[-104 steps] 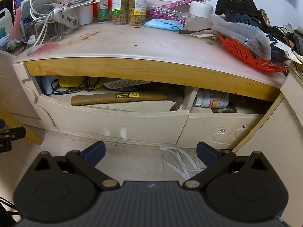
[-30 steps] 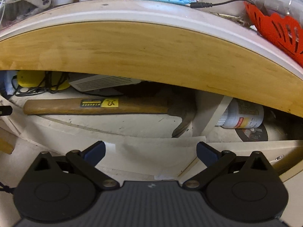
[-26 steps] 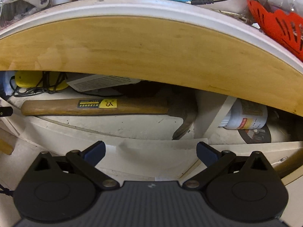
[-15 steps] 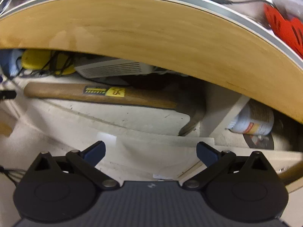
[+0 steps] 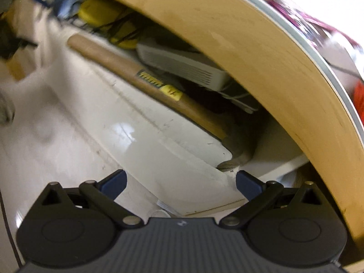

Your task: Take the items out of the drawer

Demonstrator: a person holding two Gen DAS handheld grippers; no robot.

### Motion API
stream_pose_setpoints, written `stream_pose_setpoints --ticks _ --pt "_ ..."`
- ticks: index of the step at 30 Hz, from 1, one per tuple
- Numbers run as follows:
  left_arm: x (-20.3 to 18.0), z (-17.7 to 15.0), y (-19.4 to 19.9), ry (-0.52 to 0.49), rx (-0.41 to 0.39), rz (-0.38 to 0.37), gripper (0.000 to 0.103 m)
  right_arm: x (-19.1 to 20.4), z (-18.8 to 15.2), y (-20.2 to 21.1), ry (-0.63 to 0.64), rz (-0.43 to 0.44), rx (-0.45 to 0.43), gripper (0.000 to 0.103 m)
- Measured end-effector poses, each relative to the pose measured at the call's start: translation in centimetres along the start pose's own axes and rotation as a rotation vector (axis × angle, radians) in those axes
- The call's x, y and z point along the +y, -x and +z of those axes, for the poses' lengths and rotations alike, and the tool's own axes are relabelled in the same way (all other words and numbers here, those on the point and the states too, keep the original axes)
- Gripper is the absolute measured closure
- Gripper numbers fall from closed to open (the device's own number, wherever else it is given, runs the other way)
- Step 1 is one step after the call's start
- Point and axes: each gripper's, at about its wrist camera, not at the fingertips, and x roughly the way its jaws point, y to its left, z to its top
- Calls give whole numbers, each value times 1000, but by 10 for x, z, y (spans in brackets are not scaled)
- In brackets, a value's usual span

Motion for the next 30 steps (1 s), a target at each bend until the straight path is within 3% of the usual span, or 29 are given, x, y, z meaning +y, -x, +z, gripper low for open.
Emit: stream_pose_setpoints --ticks 6,19,30 --pt "-11 -4 0 -203 -29 77 29 8 -1 2 137 -9 -1 1" --pt "-15 -7 -1 -271 -36 43 29 19 -15 4 371 -44 9 1" --pt "-23 -17 -8 -407 -30 85 29 31 -30 -6 548 -81 11 1"
